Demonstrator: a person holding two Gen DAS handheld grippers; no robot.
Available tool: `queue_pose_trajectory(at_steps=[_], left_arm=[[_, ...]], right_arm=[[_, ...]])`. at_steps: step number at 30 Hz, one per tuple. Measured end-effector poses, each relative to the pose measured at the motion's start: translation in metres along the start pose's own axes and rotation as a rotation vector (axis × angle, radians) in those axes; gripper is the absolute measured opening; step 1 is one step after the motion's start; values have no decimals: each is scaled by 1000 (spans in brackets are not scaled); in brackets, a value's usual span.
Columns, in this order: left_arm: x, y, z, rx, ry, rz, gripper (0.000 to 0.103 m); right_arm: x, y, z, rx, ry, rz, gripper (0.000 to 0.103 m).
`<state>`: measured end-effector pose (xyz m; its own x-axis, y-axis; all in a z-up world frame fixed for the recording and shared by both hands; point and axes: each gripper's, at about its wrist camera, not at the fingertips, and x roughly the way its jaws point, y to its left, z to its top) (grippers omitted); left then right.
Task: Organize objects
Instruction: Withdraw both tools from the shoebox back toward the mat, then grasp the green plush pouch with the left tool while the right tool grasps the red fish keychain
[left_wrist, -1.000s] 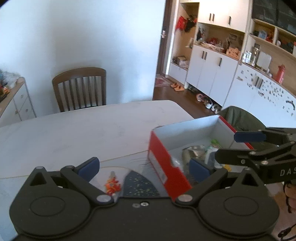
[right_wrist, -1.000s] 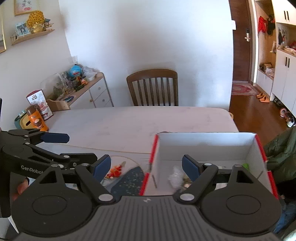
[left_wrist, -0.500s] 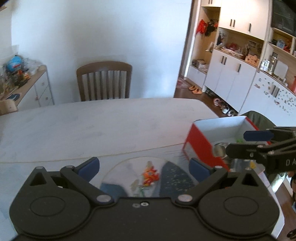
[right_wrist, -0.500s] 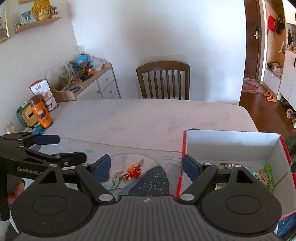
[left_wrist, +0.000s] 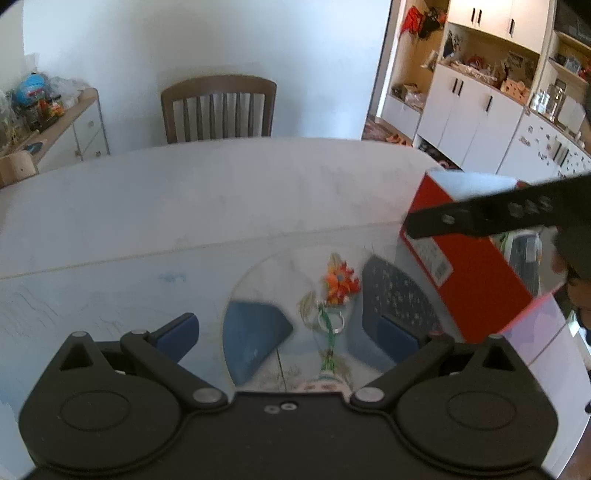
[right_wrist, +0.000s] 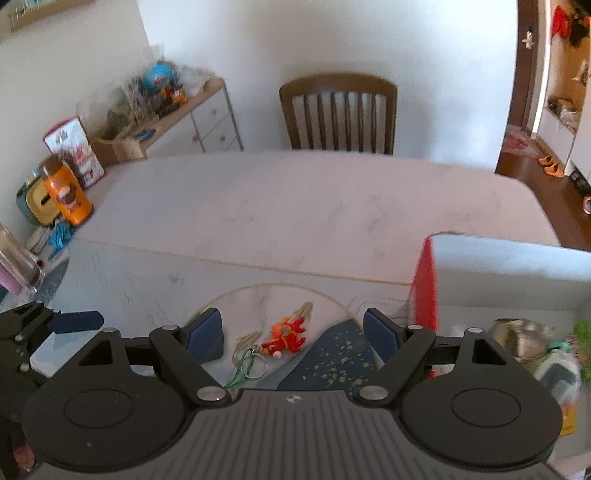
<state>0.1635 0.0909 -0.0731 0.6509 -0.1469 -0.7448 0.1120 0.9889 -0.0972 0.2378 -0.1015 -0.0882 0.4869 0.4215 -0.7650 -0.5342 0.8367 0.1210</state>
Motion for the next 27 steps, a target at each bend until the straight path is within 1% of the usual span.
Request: queue_pose_trajectory(at_steps=[5, 8, 12, 16, 17, 19, 21, 22, 23, 24, 27], left_arm=[[9, -1, -18, 4, 28, -15, 102], [15, 0, -26, -9, 47, -30, 102], [24, 2, -34, -31, 73, -39, 102], [30, 3, -41, -40, 91, -38, 99], [31, 3, -42, -41, 93, -36, 98], [32, 4, -44, -45, 96, -33, 96], [33, 4, -46, -50, 100, -41, 96], [34, 4, -47, -49, 102, -41, 96], [35, 3, -47, -45, 104, -41, 95], [36, 3, -48, -42, 108, -45, 94], [39, 2, -51, -45, 123, -62, 90]], right_arm=[[34, 12, -5, -39, 69, 13, 84], [55, 15, -7, -51, 98, 1, 84], [82, 16, -8, -41, 129, -37, 84], [102, 12, -9, -22, 158, -75, 83], [107, 12, -10, -21, 165, -80, 82], [114, 11, -12, -20, 182, -89, 76], [119, 10, -15, -15, 191, -93, 74], [122, 9, -15, -12, 195, -97, 70], [123, 9, -16, -4, 199, -94, 70], [124, 9, -15, -2, 195, -98, 70], [126, 11, -14, -16, 191, -107, 63]])
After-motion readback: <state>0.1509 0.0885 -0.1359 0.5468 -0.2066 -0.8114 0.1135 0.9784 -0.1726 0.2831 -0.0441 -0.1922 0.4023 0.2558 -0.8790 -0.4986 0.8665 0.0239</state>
